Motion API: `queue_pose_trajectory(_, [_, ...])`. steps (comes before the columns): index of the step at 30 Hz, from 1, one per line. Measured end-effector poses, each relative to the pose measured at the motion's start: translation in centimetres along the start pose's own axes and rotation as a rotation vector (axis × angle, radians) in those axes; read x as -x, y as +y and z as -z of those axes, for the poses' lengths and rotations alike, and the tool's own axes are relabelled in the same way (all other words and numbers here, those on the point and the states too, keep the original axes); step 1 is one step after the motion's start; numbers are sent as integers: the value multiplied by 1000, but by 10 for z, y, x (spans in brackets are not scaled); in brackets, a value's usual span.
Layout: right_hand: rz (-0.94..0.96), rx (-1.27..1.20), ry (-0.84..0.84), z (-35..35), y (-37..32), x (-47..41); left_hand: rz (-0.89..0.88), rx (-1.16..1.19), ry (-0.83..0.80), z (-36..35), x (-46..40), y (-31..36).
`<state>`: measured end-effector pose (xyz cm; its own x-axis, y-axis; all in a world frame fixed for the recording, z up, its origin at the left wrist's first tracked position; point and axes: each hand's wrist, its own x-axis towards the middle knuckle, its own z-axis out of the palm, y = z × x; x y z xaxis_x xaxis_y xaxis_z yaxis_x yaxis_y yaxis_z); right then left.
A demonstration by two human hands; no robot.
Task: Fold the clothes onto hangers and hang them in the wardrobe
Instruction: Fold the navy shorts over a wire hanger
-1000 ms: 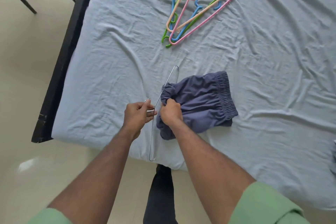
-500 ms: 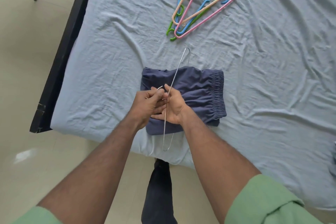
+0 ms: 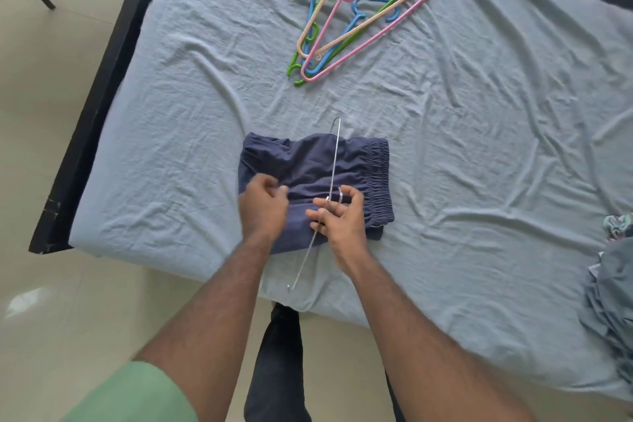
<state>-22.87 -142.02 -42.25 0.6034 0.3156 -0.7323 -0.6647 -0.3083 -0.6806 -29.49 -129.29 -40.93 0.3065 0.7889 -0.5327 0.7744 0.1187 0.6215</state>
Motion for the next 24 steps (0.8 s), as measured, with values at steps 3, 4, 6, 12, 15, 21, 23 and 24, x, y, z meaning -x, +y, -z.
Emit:
queue_pose_trajectory(3, [-86,-132,-18,-4,3,-2,286,-276,74,11,-7,-31])
queue_pose_trajectory(4, [-93,-71,-42,-6,5,-1,369,-277,45,15,-9,-42])
queue_pose_trajectory(6, [-60,150,-93,-9,7,5,431,-257,10,16,-11,-60])
queue_pose_trajectory(12, [200,255,-15,-21,-20,8,379,-160,-50,12,-7,-78])
queue_pose_trajectory(15, [230,302,-17,-20,-31,2,359,-139,-108,12,-9,-79])
queue_pose_trajectory(21, [202,277,-42,-29,-44,-3,325,-189,-146,26,-7,-81])
queue_pose_trajectory(23, [219,258,-46,-30,-49,0,323,-199,-168,34,-3,-84])
queue_pose_trajectory(24, [227,252,-56,-30,-51,4,316,-216,-189,38,0,-84])
